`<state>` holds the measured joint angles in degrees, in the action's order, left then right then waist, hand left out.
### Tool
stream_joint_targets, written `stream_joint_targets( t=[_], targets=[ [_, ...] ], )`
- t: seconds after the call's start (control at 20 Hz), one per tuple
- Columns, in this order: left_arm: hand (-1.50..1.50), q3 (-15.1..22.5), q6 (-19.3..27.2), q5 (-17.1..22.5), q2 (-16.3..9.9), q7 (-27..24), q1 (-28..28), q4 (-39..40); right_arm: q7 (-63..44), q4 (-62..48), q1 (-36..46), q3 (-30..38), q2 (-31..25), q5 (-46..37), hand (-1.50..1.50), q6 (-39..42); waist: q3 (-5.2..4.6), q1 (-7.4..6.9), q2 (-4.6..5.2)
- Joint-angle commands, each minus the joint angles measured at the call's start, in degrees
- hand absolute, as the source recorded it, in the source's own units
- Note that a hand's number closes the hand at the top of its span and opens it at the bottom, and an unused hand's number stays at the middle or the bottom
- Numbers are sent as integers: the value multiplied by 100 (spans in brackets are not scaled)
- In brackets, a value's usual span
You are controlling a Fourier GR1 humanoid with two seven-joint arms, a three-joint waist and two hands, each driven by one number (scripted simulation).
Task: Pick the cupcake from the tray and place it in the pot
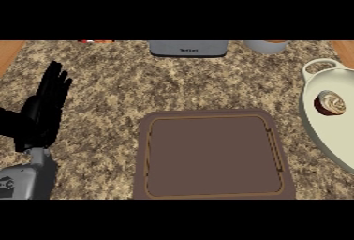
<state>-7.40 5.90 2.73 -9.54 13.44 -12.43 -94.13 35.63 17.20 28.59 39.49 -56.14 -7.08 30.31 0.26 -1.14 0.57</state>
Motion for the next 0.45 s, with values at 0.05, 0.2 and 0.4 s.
stream_joint_targets(
  t=[0.05,0.2,0.4],
  targets=[
    [0,-43,-76,44,-88,98,-173,119,647,-275,-160,-46,-104,-43,-150,337,8,-32,13],
    [0,-2,-33,-39,-54,-4,125,-154,806,-278,-446,-86,-314,-47,-150,654,12,-31,2],
    [0,-40,-33,-51,-71,-41,-148,197,805,-336,-483,-99,-295,5,-150,685,12,16,16]
  ],
)
